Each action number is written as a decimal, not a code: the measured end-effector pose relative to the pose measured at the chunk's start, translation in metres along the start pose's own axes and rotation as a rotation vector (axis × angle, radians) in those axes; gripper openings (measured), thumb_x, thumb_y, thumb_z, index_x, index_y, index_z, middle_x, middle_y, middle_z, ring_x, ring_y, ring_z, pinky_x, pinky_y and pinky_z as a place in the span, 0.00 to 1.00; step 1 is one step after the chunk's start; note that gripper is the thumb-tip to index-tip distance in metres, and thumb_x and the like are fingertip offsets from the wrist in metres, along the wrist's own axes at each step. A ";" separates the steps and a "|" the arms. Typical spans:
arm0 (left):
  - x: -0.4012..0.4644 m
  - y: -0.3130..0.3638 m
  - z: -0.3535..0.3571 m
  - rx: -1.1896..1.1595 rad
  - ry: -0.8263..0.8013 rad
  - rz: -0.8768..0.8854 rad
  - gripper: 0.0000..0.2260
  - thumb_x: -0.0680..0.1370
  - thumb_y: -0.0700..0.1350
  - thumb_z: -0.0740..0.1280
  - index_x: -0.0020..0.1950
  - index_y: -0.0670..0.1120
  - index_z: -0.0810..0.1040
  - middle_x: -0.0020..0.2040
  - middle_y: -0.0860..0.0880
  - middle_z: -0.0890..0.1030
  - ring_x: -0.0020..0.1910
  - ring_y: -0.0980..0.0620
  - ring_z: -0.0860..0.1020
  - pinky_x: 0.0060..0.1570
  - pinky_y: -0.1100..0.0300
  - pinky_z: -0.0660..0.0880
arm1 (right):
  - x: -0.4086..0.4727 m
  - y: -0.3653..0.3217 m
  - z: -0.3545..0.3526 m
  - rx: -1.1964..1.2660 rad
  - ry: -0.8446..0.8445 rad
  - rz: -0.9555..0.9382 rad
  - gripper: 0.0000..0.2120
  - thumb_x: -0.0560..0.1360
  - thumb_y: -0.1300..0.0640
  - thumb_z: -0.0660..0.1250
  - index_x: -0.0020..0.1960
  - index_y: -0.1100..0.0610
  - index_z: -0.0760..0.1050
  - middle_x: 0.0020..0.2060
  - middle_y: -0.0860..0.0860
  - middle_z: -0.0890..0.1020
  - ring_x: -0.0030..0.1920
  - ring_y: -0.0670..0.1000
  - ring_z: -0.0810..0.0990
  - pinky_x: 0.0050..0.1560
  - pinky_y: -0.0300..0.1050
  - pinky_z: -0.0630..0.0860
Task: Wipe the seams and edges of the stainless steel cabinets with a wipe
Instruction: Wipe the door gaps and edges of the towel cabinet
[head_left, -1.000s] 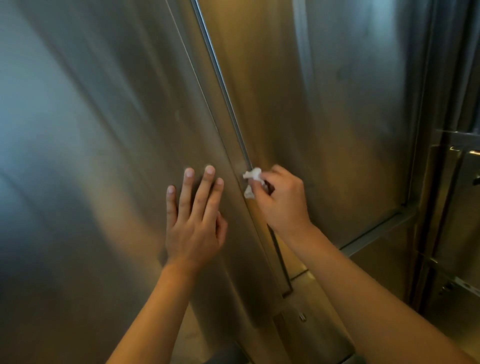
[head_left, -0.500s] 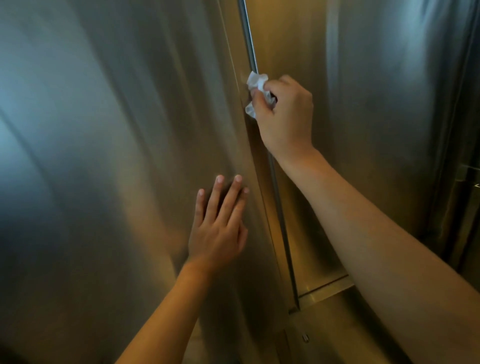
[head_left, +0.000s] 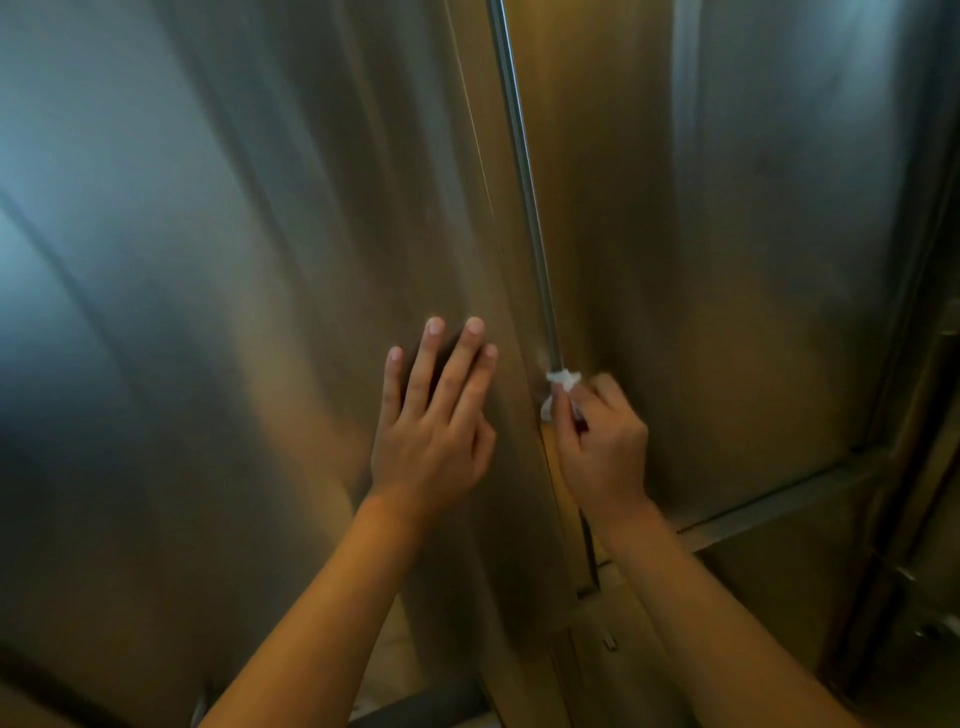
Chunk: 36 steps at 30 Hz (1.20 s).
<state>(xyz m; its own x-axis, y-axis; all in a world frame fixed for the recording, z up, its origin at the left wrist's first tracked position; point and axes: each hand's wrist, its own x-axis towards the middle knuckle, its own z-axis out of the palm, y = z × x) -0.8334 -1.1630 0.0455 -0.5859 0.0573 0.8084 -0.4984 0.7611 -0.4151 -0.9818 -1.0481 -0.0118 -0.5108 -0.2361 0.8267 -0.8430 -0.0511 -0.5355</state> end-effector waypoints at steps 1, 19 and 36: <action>0.000 0.000 0.000 0.004 0.002 -0.001 0.26 0.83 0.48 0.57 0.81 0.45 0.65 0.83 0.44 0.61 0.83 0.39 0.54 0.81 0.38 0.51 | -0.023 0.009 0.001 0.002 -0.023 0.033 0.09 0.83 0.57 0.66 0.57 0.60 0.82 0.50 0.51 0.80 0.45 0.44 0.80 0.43 0.44 0.81; 0.000 -0.001 -0.001 0.027 -0.016 0.015 0.28 0.82 0.48 0.59 0.83 0.46 0.62 0.84 0.45 0.58 0.83 0.39 0.52 0.81 0.39 0.47 | 0.060 -0.070 -0.042 0.143 0.025 -0.115 0.07 0.82 0.60 0.68 0.57 0.62 0.81 0.53 0.51 0.79 0.50 0.43 0.78 0.50 0.31 0.73; 0.001 -0.001 0.002 0.030 0.025 0.025 0.27 0.83 0.49 0.58 0.82 0.46 0.62 0.83 0.45 0.59 0.83 0.39 0.54 0.81 0.39 0.48 | 0.159 -0.107 -0.008 0.129 0.163 -0.125 0.07 0.79 0.57 0.72 0.49 0.61 0.85 0.46 0.51 0.84 0.45 0.43 0.79 0.43 0.23 0.70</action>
<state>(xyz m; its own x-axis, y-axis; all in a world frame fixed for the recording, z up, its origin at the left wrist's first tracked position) -0.8342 -1.1648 0.0457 -0.5825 0.0923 0.8076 -0.5029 0.7396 -0.4473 -0.9744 -1.0724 0.1779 -0.4334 -0.0608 0.8991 -0.8782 -0.1957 -0.4365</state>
